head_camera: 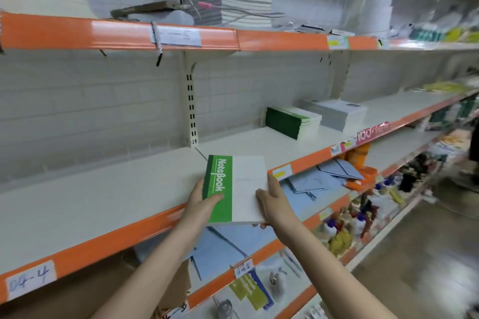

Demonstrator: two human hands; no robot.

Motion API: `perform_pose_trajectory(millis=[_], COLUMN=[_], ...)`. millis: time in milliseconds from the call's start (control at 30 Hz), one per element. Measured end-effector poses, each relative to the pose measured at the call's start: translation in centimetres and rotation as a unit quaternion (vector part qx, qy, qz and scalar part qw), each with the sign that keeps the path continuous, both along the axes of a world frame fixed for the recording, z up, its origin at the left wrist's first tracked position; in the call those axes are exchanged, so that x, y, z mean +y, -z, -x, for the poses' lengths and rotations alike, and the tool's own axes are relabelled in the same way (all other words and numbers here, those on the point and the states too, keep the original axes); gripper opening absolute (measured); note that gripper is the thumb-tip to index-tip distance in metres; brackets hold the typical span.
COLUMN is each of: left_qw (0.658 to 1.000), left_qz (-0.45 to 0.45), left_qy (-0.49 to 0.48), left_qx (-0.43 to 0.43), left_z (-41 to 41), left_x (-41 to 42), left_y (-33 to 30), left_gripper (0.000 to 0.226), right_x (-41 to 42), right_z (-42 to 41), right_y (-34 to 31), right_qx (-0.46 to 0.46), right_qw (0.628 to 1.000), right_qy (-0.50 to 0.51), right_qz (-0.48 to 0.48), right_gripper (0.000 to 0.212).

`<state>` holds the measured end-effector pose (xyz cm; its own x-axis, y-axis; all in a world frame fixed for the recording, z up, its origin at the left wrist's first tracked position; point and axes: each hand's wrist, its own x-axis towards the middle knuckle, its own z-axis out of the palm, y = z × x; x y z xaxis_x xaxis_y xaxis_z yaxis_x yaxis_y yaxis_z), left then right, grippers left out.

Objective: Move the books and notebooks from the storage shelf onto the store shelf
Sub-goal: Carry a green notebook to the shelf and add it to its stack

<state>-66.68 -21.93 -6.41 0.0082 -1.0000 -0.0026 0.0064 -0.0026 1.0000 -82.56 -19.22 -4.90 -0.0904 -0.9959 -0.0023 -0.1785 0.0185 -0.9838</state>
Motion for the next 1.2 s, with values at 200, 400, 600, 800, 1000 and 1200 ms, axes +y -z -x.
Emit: perform_pose_trajectory(millis=[200, 400, 600, 800, 1000, 1200], left_qw=[1.0, 0.999, 0.998, 0.998, 0.999, 0.992], left_qz=[0.007, 0.015, 0.003, -0.016, -0.003, 0.015], left_qy=[0.026, 0.018, 0.016, 0.012, -0.016, -0.086], left_qx=[0.016, 0.041, 0.061, 0.054, 0.052, 0.094], left_z=[6.5, 12.1, 16.9, 20.2, 23.4, 28.3], left_x=[-4.2, -10.4, -16.7, -20.8, -25.0, -30.0], left_y=[-0.5, -2.3, -4.3, -4.2, -4.8, -5.6], left_gripper=[0.036, 0.031, 0.036, 0.034, 0.035, 0.033], right_x=[-3.2, -9.9, -16.6, -20.7, -25.6, -32.9], right_z=[6.1, 11.4, 16.1, 20.0, 23.3, 27.9], right_y=[-0.3, -2.0, -3.5, -4.0, -3.6, -3.9], right_qx=[-0.019, -0.017, -0.017, -0.015, -0.058, -0.095], right_qw=[0.999, 0.999, 0.998, 0.999, 0.997, 0.994], right_qy=[0.032, 0.04, 0.057, 0.037, 0.04, 0.045], right_qz=[0.003, 0.015, 0.017, -0.022, -0.032, -0.013], right_gripper=[0.033, 0.037, 0.046, 0.047, 0.042, 0.026])
